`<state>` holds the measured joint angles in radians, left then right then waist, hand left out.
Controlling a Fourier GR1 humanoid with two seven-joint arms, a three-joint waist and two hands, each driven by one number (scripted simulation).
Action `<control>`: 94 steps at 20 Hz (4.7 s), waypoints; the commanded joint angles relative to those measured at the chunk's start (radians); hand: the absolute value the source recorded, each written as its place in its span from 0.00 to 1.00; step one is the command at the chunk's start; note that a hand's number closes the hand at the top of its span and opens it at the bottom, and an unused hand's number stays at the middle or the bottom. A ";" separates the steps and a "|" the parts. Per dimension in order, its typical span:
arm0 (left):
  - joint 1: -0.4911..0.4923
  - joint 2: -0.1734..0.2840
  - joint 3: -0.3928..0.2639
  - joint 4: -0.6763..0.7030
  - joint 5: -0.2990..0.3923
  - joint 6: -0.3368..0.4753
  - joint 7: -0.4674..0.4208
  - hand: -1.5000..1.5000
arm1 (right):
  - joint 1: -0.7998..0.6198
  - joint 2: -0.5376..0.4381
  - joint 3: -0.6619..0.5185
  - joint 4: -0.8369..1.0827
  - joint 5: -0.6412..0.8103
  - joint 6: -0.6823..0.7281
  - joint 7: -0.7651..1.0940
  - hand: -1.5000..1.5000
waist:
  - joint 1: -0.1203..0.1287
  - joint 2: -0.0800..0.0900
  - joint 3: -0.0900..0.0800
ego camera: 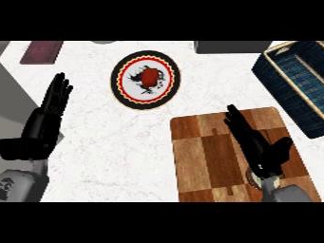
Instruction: Pick the cupcake from the cutting board and place it in the basket
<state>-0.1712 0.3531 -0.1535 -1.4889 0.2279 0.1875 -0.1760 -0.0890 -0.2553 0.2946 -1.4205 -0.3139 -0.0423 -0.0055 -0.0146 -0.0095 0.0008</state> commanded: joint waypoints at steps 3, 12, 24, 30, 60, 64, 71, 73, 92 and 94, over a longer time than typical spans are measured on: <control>0.004 0.074 0.017 0.030 -0.022 -0.008 0.136 0.50 | -0.004 -0.065 -0.127 0.030 -0.204 0.324 -0.214 1.00 | 0.016 0.015 0.005; 0.041 0.091 -0.021 0.115 -0.051 0.012 0.312 0.50 | 0.092 -0.022 -0.208 -0.248 -0.161 0.559 -0.696 0.00 | -0.024 0.003 0.002; 0.016 0.100 -0.017 0.094 -0.070 0.020 0.357 0.50 | 0.225 -0.593 -0.542 -0.335 0.239 0.501 -0.573 0.00 | -0.025 0.004 -0.003; -0.026 0.052 -0.036 0.116 -0.084 0.028 0.367 0.50 | 0.266 -0.773 -0.512 -0.301 0.321 0.703 -0.650 0.00 | 0.006 0.011 -0.001; -0.033 0.011 0.073 0.086 -0.179 -0.068 0.407 0.50 | 0.298 -0.505 -0.383 -0.189 0.597 0.541 -0.752 0.00 | 0.013 0.009 0.000; -0.034 -0.040 0.069 0.123 -0.216 -0.068 0.362 0.50 | 0.237 -0.437 -0.333 -0.166 0.663 0.523 -0.700 0.00 | 0.014 0.010 -0.001; -0.153 -0.026 0.148 0.235 -0.217 -0.135 0.382 0.50 | 0.197 -0.340 -0.294 -0.198 0.723 0.508 -0.629 0.00 | 0.010 0.011 -0.001; -0.011 -0.056 0.125 0.107 -0.240 -0.119 0.369 0.50 | 0.275 -0.360 -0.364 -0.299 0.690 0.558 -0.626 0.00 | 0.010 0.008 -0.001; -0.059 -0.137 0.159 0.102 -0.329 -0.151 0.420 0.50 | 0.135 -0.200 -0.290 -0.108 0.887 0.554 -0.623 0.00 | 0.013 0.009 -0.001; -0.057 -0.105 0.193 0.140 -0.316 -0.179 0.404 0.50 | 0.197 -0.177 -0.249 -0.231 0.901 0.561 -0.559 0.00 | 0.011 0.009 -0.001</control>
<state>-0.2307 0.2381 0.0199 -1.3687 -0.0747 0.0225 0.2297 0.0643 -0.4579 0.0229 -1.5816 0.5631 0.4939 -0.5838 -0.0028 -0.0007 0.0004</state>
